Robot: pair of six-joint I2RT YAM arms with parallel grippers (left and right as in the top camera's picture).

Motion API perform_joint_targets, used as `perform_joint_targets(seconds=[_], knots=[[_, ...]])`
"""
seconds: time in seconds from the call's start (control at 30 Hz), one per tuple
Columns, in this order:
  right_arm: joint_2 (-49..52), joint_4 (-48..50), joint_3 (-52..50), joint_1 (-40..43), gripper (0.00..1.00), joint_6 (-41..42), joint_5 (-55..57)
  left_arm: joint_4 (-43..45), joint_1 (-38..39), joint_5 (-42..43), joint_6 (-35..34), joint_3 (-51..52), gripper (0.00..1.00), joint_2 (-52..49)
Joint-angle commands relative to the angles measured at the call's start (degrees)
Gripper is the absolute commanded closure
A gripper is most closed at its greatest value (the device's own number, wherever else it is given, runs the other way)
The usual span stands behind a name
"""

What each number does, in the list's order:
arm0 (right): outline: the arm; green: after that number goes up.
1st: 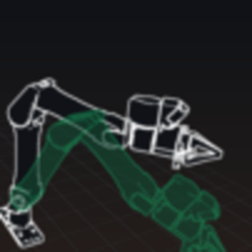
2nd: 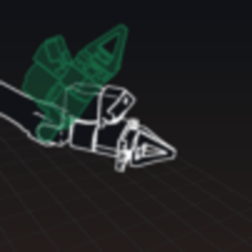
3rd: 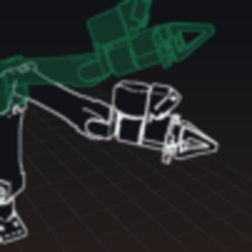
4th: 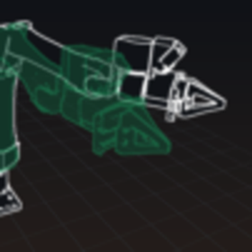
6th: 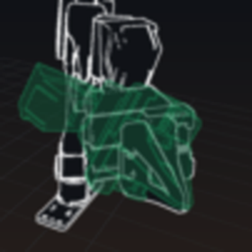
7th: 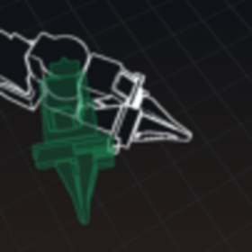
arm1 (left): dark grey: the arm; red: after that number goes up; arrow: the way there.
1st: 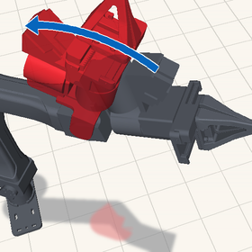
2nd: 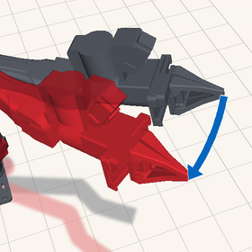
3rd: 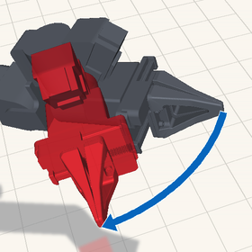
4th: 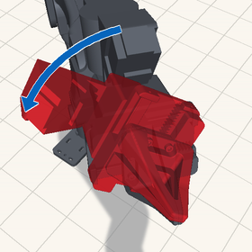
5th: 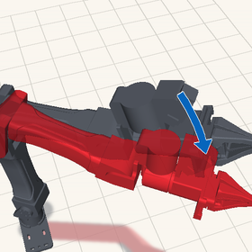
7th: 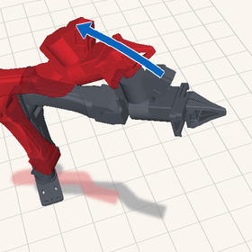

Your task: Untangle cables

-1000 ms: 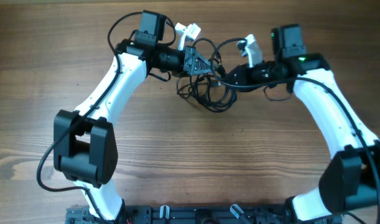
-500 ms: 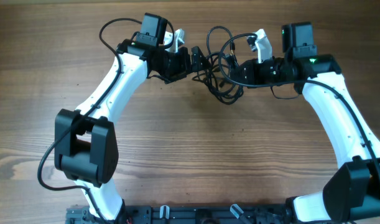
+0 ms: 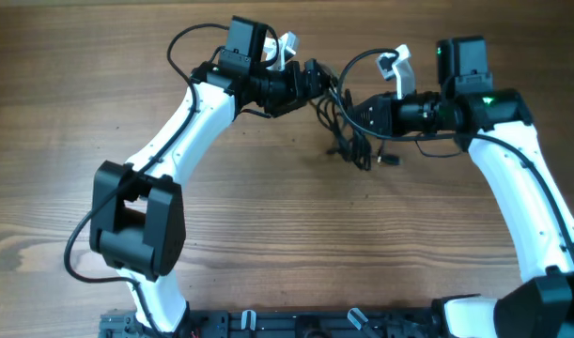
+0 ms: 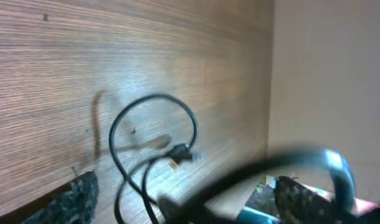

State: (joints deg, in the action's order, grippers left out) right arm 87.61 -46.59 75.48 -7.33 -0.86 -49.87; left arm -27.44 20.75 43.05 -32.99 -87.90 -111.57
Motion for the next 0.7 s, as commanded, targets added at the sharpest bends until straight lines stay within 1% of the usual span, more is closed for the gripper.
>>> perform_joint_targets(seconds=[0.0,0.07,0.1,0.13,0.17,0.27,0.3,0.37,0.5,0.6,0.63,0.67], knots=[[-1.38,1.40,0.63,-0.20,0.78,0.57,-8.44,1.88,1.95,-1.81,-0.94,-0.17,0.17,-0.85],[-1.38,3.48,0.63,-0.15,0.82,3.45,-5.68,1.99,2.91,-1.84,-0.92,-0.17,0.17,-0.85],[-1.38,4.81,0.63,-0.20,0.92,6.64,-1.68,1.97,3.61,-1.86,-0.92,-0.17,0.17,-0.85],[-1.38,5.68,0.63,-0.20,0.95,10.19,3.80,1.97,4.26,-1.84,-0.92,-0.17,0.17,-0.85],[-1.38,5.92,0.63,-0.24,0.95,11.61,6.84,1.97,4.46,-1.84,-0.92,-0.17,0.17,-0.85],[-1.36,5.84,0.63,-0.74,0.95,11.63,13.94,1.99,4.59,-1.64,-0.94,-0.17,0.17,-0.85],[-1.33,5.88,0.63,-1.05,0.95,13.07,19.43,2.01,4.59,-0.17,-0.94,-0.17,0.17,-0.85],[-1.18,6.58,0.63,-1.75,0.96,14.16,24.74,2.03,4.61,3.58,-0.92,-0.17,0.17,-0.85],[-1.05,9.35,0.63,-2.19,0.96,14.58,24.30,4.15,5.03,14.14,-0.22,-0.17,0.17,-0.85],[-1.05,9.49,0.63,-2.12,0.96,14.40,22.16,4.96,5.01,18.10,2.93,-0.17,0.20,-0.85],[-1.05,9.51,0.63,-2.05,0.96,14.40,21.35,4.87,4.85,18.23,3.02,-0.17,0.23,-0.85],[-1.05,9.51,0.63,-2.01,0.95,14.38,20.85,4.68,4.74,18.23,3.91,-0.17,0.34,-0.85]])
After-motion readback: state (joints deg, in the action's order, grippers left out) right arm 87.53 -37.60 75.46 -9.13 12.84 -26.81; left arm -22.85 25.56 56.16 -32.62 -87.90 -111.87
